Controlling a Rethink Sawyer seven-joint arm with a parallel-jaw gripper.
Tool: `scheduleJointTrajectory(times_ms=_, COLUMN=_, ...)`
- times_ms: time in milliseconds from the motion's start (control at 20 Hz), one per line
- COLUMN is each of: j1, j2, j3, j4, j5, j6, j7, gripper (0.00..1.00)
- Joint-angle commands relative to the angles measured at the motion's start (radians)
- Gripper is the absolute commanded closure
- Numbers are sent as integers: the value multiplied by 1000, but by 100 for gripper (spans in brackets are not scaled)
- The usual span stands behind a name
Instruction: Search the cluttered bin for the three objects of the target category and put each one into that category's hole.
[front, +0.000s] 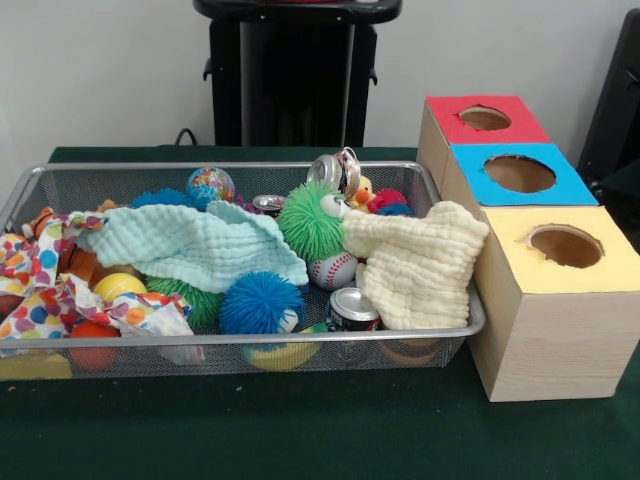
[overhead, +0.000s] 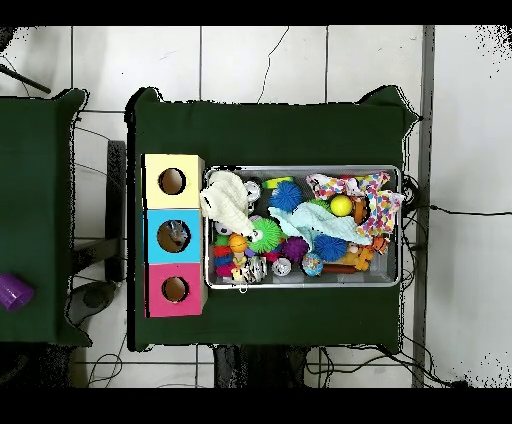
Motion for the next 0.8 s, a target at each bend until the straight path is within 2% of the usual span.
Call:
scheduleJointTrajectory(times_ms=50, j1=12, j2=15, j3=-56, j4=86, j5=30, j6=-7, j7=-18, gripper=100)
scheduleJointTrajectory(times_ms=400, j1=12, j2=7, j3=-66, j4=104, j5=51, j6=-18, j7=0, gripper=100)
scheduleJointTrajectory(times_ms=650, j1=35, j2=29, j3=-74, j4=28, j5=49, j6=47, j7=-30, gripper=100)
scheduleJointTrajectory(times_ms=800, j1=38, j2=27, j3=-79, j4=28, j5=46, j6=40, j7=-28, gripper=100)
